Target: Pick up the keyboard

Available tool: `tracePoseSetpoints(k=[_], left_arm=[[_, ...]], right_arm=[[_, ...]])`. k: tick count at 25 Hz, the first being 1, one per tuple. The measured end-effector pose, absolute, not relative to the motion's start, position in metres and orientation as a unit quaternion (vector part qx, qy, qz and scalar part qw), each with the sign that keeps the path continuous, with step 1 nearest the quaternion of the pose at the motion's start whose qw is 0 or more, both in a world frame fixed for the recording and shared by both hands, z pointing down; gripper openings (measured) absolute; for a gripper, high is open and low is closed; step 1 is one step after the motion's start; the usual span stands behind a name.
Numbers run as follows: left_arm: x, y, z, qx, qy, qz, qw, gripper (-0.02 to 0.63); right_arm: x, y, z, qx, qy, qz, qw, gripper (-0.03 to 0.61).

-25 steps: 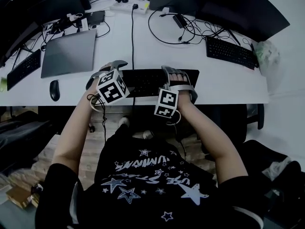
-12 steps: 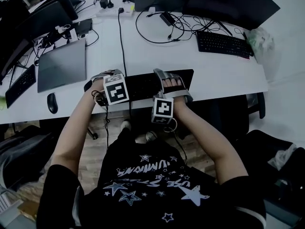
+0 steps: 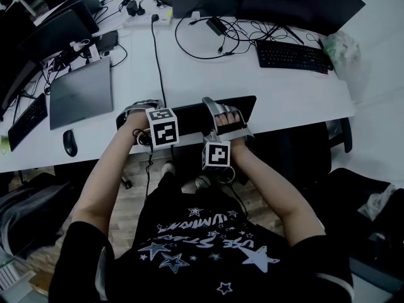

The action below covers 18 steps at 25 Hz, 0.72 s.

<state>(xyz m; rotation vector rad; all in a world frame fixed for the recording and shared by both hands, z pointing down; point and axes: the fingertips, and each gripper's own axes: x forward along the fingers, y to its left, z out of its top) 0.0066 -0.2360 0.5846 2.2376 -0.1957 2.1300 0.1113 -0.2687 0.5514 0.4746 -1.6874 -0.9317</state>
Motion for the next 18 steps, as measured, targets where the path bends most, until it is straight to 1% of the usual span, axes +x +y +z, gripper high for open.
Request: tracePoseSetpoints(k=[3,5,10,13,18], left_arm=[[0.01,-0.227,0.578,0.727,-0.052,0.684,0.036,0.286],[0.012,-0.22,0.575,0.729,-0.049,0.681,0.044,0.236],[0.016,-0.207,0.568,0.738,-0.062,0.668,0.073,0.139],[0.02,-0.202,0.566,0.741,-0.062,0.663,0.093,0.096],[0.02,-0.201,0.566,0.738,-0.079,0.663,0.101,0.089]], right_arm=[[0.113,-0.266,0.547,0.218,-0.706,-0.417,0.53,0.574],[0.113,-0.263,0.546,0.231,-0.699,-0.434,0.52,0.574],[0.112,-0.257,0.541,0.254,-0.686,-0.47,0.495,0.574],[0.115,-0.252,0.539,0.263,-0.686,-0.479,0.481,0.574],[0.121,-0.247,0.53,0.289,-0.692,-0.475,0.46,0.572]])
